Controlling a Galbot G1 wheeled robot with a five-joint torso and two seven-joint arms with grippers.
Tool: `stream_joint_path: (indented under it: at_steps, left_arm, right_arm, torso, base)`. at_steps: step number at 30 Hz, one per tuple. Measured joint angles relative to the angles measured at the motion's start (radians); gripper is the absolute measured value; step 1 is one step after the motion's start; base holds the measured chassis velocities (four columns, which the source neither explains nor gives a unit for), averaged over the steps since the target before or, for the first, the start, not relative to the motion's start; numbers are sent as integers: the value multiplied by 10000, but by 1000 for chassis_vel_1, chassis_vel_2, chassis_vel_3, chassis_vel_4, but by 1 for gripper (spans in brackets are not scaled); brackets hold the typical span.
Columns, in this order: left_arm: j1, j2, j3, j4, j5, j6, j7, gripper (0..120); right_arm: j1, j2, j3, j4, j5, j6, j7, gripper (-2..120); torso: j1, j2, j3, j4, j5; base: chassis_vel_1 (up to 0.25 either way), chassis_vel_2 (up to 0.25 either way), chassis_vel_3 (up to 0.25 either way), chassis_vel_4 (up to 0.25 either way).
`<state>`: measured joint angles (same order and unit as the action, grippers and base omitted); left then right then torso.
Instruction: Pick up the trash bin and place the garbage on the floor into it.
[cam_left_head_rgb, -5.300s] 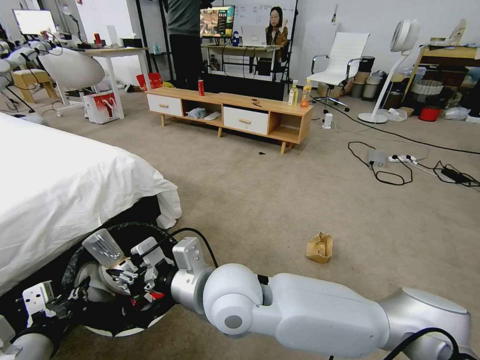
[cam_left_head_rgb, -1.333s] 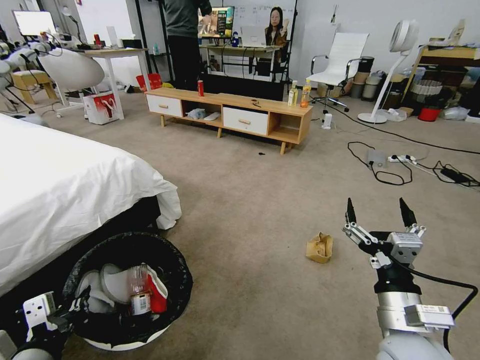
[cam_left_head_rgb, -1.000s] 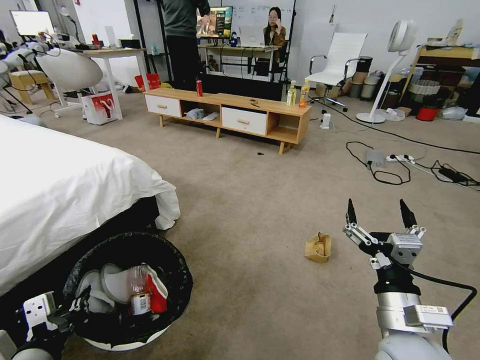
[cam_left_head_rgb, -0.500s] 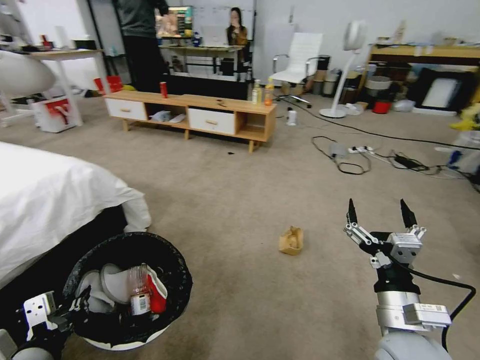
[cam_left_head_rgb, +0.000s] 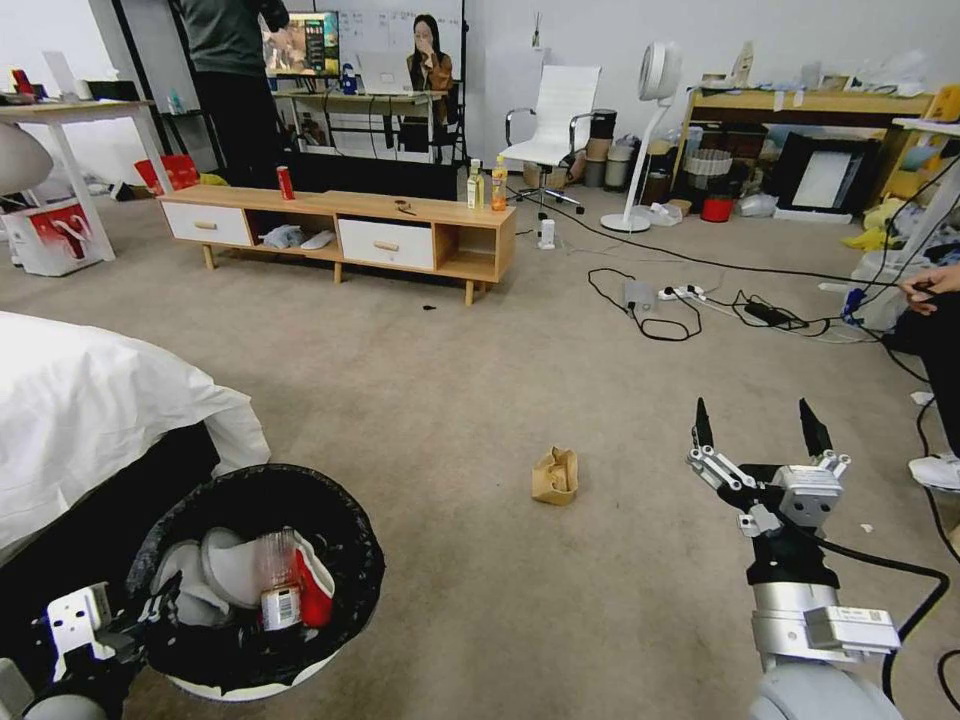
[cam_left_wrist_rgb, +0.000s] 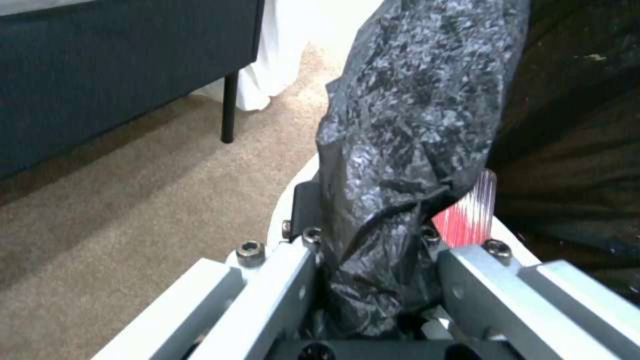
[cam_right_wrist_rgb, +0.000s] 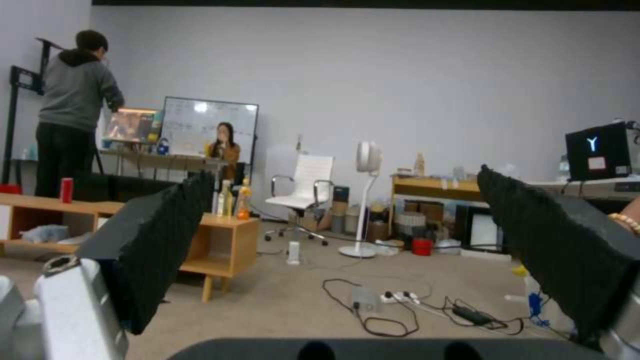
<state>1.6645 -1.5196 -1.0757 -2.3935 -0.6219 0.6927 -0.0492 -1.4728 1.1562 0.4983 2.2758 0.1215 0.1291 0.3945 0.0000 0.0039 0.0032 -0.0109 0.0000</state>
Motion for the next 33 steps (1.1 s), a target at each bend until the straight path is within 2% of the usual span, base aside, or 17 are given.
stream_joint_path:
  at_steps: [13,19,26,33]
  left_arm:
    - [49,1,-201,-62,-240,15,-124,5]
    - [34,-21,-203,-64,-248,15,-131,5]
    - [11,-23,-186,-64,-240,24,-132,5]
    - [-5,-13,-177,-52,-238,27,-134,5]
  right_arm:
    - [58,-25,-44,-260,-39,288,-308,100]
    - [76,-88,-41,-297,-12,314,-302,100]
    - [90,-76,-64,-320,4,343,-271,100]
    - [130,-76,-80,-341,11,352,-251,100]
  torso:
    - [0,0,-1,1,0]
    - [0,1,-1,1,-1]
    - [0,-1,2,0,-2]
    - [1,0,2,0,-3]
  base:
    - [0,0,0,0]
    - [-92,75,59,-77]
    - [-208,185,203,-177]
    - [-259,276,275,-275]
